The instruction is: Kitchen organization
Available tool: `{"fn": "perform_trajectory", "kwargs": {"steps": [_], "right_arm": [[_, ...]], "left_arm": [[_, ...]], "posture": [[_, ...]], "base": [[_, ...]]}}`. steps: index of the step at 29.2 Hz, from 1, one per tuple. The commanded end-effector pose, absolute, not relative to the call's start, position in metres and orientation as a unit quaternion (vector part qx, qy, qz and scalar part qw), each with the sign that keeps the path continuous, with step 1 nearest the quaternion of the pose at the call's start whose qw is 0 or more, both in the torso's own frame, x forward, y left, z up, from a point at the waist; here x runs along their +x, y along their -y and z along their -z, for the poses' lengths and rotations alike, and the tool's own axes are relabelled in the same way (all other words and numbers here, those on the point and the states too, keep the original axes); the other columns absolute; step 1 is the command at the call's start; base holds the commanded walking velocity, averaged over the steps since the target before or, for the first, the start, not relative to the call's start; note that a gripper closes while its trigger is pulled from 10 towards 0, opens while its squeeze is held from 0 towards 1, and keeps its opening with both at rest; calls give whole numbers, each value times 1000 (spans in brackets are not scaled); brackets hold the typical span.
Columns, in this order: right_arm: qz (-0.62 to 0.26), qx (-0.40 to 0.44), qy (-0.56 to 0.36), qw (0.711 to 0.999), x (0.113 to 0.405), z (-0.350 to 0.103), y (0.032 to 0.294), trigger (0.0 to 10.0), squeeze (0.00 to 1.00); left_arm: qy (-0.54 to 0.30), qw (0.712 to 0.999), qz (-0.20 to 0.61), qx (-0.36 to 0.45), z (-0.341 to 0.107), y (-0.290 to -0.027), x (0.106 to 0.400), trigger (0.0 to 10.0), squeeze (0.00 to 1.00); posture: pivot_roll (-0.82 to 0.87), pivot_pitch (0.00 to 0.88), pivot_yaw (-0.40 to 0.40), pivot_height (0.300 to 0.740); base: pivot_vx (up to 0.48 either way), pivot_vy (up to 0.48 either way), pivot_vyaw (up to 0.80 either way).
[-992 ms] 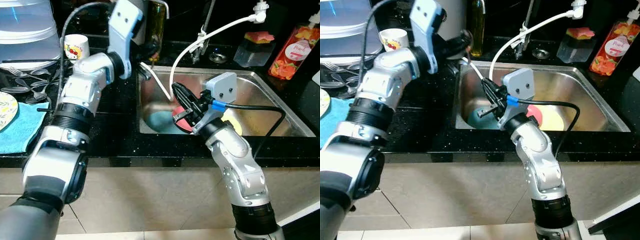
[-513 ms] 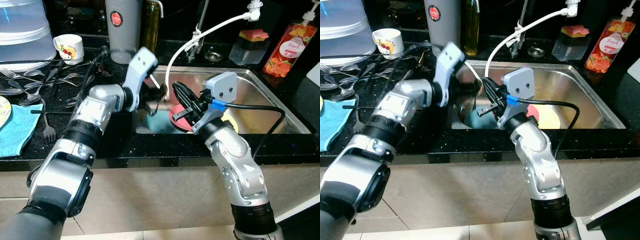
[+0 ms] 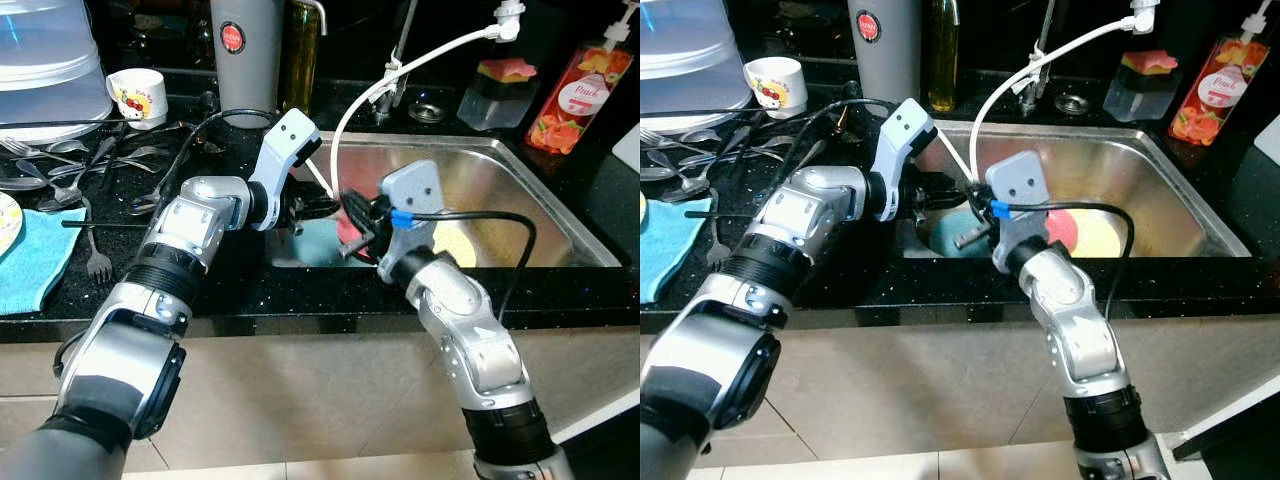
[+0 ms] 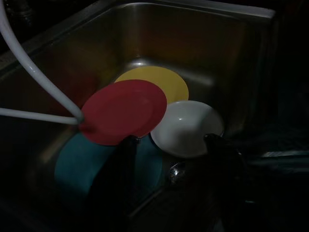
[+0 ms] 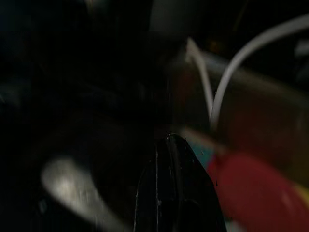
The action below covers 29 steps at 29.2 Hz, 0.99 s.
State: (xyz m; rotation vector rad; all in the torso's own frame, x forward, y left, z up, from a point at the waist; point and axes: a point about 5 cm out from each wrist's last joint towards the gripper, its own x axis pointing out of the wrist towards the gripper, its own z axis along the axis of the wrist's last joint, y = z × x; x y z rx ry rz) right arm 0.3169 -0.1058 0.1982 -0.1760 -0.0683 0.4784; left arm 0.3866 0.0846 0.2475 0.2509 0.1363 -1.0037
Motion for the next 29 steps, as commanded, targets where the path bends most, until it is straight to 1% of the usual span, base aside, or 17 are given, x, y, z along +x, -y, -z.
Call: {"fn": "perform_trajectory", "kwargs": {"steps": [1,2,3,7,10,15,16,17,18,19,20,21,23,24,26,28,29], "right_arm": [[-229,-75,30,970,317,-197,109,10000,0],[-224,-60,44,972,318,-202,110,10000,0],[-217,-47,56,973,318,-207,111,10000,0],[-195,-11,76,978,321,-216,115,10000,0],[-170,12,86,981,324,-224,119,10000,0],[-128,40,95,986,329,-235,128,10000,0],[-128,40,95,986,329,-235,128,10000,0],[-121,50,93,987,330,-236,130,10000,0],[-117,60,92,987,330,-238,131,10000,0],[-112,67,92,987,331,-239,132,10000,0],[-112,67,92,987,331,-239,132,10000,0],[-109,54,95,988,331,-239,132,10000,0],[-109,50,94,988,331,-238,132,10000,0],[-111,50,94,988,331,-237,131,10000,0],[-113,52,94,988,331,-237,130,10000,0],[-157,20,102,982,329,-237,123,10000,0],[-212,0,112,971,323,-237,112,10000,0]], "left_arm": [[-61,866,479,129,-247,-81,386,10000,451],[-58,870,473,130,-248,-82,387,10000,400],[-55,873,467,130,-248,-82,388,10000,0],[-53,891,433,129,-251,-85,394,10000,0],[-61,924,358,123,-254,-94,405,10000,0],[-71,963,228,127,-265,-116,418,10000,0],[-71,963,228,127,-265,-116,418,10000,0],[-66,968,207,125,-269,-121,419,10000,0],[-55,973,178,139,-275,-127,421,10000,0],[-42,981,122,148,-282,-137,424,10000,0],[-42,981,122,148,-282,-137,424,10000,0],[-34,986,65,150,-286,-148,426,10000,0],[-30,987,44,153,-288,-153,426,10000,0],[-32,989,-1,145,-292,-167,427,10000,0],[-33,989,-14,144,-294,-171,427,10000,0],[-38,989,-46,133,-294,-180,427,10000,0],[-46,989,-68,123,-292,-187,426,10000,0]], "posture": [[211,46,-44,740],[208,46,-44,740],[208,46,-44,740],[210,47,-44,740],[208,48,-47,740],[207,47,-47,740],[207,47,-47,740],[203,48,-49,740],[203,48,-50,740],[204,50,-54,740],[204,50,-54,740],[207,49,-56,740],[207,49,-55,740],[212,53,-60,740],[212,53,-60,740],[219,51,-64,740],[221,51,-62,740]], "base": [[0,0,0],[0,0,0],[0,0,0],[0,0,0],[0,0,0],[0,0,0],[0,0,0],[0,0,0],[0,0,0],[0,0,0],[0,0,0],[0,0,0],[0,0,0],[0,0,0],[0,0,0],[0,0,0],[0,0,0]]}}
